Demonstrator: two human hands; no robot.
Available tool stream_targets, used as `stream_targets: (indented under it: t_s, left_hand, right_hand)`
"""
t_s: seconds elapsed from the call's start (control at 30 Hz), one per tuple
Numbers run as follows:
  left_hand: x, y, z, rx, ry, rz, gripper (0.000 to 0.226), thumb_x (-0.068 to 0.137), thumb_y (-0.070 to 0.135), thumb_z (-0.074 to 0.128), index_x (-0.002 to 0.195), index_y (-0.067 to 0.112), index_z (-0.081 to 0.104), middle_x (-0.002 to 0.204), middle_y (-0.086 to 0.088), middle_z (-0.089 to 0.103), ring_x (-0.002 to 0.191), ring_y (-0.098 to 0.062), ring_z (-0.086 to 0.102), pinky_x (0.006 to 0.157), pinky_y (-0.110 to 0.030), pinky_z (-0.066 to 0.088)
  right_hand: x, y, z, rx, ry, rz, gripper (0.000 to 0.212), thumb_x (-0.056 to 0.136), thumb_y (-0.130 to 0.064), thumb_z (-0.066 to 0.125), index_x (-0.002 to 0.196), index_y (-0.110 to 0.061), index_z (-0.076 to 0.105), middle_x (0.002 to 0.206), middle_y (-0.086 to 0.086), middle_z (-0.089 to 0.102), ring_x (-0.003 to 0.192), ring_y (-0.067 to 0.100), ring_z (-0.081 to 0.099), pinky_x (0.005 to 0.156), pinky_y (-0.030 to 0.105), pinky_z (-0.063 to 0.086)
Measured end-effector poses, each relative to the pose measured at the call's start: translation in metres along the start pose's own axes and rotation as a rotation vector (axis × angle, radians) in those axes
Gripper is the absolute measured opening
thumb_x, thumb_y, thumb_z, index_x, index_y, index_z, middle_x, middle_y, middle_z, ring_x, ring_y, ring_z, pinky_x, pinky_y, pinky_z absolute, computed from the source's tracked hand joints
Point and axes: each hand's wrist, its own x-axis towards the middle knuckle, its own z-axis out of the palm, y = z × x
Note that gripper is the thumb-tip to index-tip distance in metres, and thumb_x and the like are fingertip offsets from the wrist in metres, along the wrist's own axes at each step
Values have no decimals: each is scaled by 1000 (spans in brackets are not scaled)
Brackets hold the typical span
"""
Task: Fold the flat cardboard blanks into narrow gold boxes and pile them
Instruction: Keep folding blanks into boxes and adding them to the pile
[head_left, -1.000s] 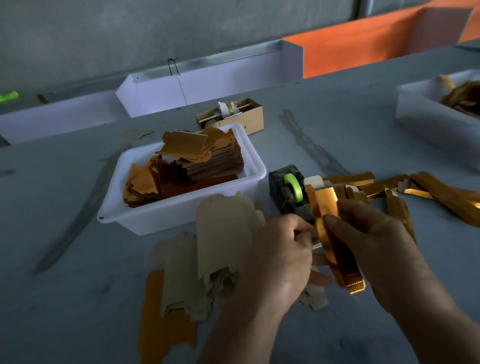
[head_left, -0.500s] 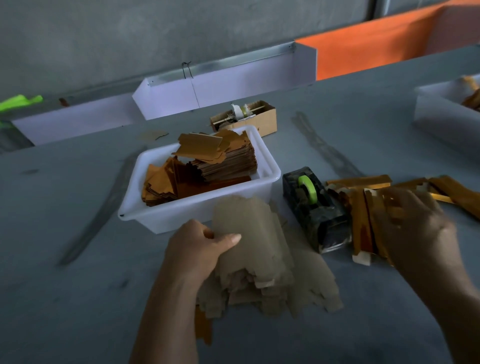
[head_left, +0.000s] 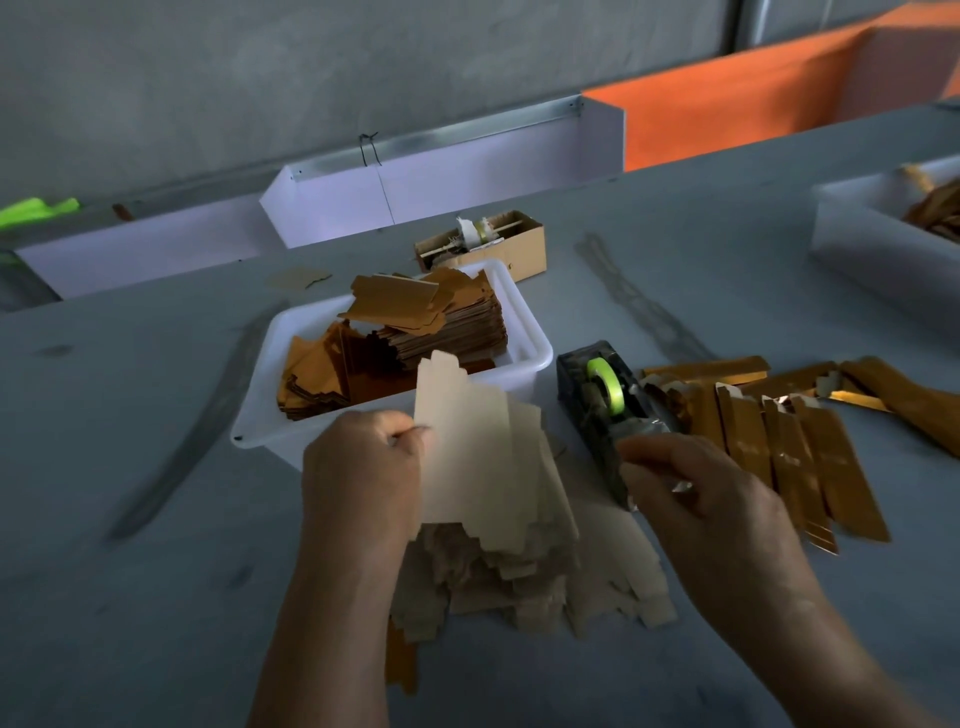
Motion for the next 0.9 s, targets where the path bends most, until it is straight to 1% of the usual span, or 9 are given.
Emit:
stream_targets:
  t_s: [0.07,0.17,0.27,0.37,0.47,0.57,0.63,0.7,0.9]
  left_hand:
    - [-2,6,-5,-166,-67,-26,9,88,28,66,96,28,70,67,15,65,69,1,53,58,-17,35]
    - [-8,15,-8,-486,-354,-158,15,68,33,73,77,21,73,69,13,71,77,-12,61,68,-28,46]
    - [-14,20,0,-614,-497,-215,28,61,32,69,81,13,74,87,-5,75,87,-25,69,86,-41,53]
    - [-20,24,10,-661,-499,-236,33,60,33,73,88,15,72,90,-5,75,89,-24,71,87,-44,54]
    - [-27,29,20,-599,-459,-193,40,62,32,79,98,20,69,91,0,75,90,-22,70,84,-42,56]
    - [-30,29,31,-521,-381,-148,26,75,22,77,98,25,66,85,8,73,77,0,67,59,-11,50]
    - [-30,27,36,-481,-350,-129,23,76,22,78,94,28,64,81,11,70,71,7,63,49,-3,42]
    - [-31,26,39,-446,-325,-106,26,75,23,79,94,30,62,84,11,70,73,2,64,52,-5,44]
    - [-34,24,45,-378,-269,-109,20,75,29,79,88,33,65,81,12,72,76,-4,67,64,-23,52]
  right_hand:
    - [-1,-5,1,145,-27,67,22,85,-33,60,104,-26,66,93,-17,63,82,-8,60,67,5,46]
    - [-3,-14,1,558,-220,269,54,67,-60,58,113,-32,63,100,-12,70,91,0,66,76,20,53]
    - [-3,-20,6,869,-306,393,52,62,-45,68,110,-24,66,101,-6,72,94,10,68,80,31,54]
    - [-2,-18,12,955,-246,453,39,62,-30,68,96,-10,67,88,6,73,85,19,69,74,34,52]
    - [-4,-15,15,932,-235,438,31,59,-30,70,83,-12,69,82,8,72,79,19,67,71,34,52]
    - [-7,-12,17,897,-231,418,24,61,-29,70,80,-15,71,82,9,72,79,21,68,70,35,54]
    - [-8,-10,19,834,-205,404,11,68,-24,70,78,-18,72,80,8,72,80,21,68,73,37,56]
    - [-9,-9,20,674,-133,351,5,77,-18,70,78,-23,70,78,2,71,79,16,67,73,34,57]
    - [-16,-20,23,159,99,54,27,76,-24,69,79,-39,47,68,-9,57,74,-4,53,55,3,41]
